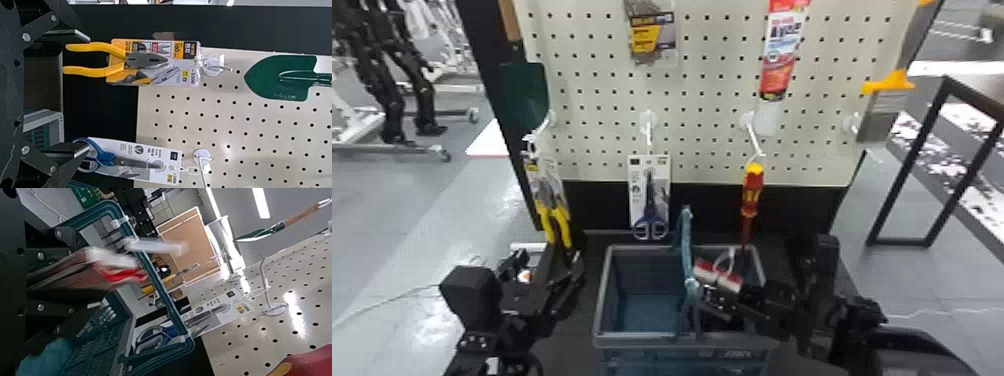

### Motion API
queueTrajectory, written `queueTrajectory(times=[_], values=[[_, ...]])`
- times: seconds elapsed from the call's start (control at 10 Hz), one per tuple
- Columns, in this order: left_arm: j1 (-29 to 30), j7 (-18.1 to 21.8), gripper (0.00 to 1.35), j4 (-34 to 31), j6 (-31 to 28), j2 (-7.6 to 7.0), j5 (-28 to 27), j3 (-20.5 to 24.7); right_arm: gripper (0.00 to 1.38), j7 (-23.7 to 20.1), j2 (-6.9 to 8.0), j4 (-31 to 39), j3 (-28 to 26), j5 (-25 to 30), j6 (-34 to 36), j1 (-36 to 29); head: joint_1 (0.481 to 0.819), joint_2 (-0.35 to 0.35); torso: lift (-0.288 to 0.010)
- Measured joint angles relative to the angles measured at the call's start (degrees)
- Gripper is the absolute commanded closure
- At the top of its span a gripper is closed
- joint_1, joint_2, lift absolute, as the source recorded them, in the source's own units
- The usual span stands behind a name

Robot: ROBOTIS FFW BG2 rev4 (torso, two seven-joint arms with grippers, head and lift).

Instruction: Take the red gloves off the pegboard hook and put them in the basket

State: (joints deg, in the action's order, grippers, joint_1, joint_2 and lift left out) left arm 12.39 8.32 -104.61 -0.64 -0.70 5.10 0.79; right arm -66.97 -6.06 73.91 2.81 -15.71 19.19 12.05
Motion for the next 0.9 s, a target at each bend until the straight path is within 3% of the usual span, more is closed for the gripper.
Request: queueTrajectory(times=[0.3, 0.9], values=[[0.03, -0.01, 0.32, -0.02, 0.11, 0.0, 0.08, 0.01, 0.23, 0.0, -0.21, 0.75, -0.08, 0.75, 0.66, -0.09, 0.549, 0.0, -0.1], [0.0, -0.02, 0.32, -0.02, 0.02, 0.11, 0.08, -0.08, 0.23, 0.71, -0.27, 1.23, -0.09, -0.39, -0.17, -0.8, 0.549, 0.0, -0.1]])
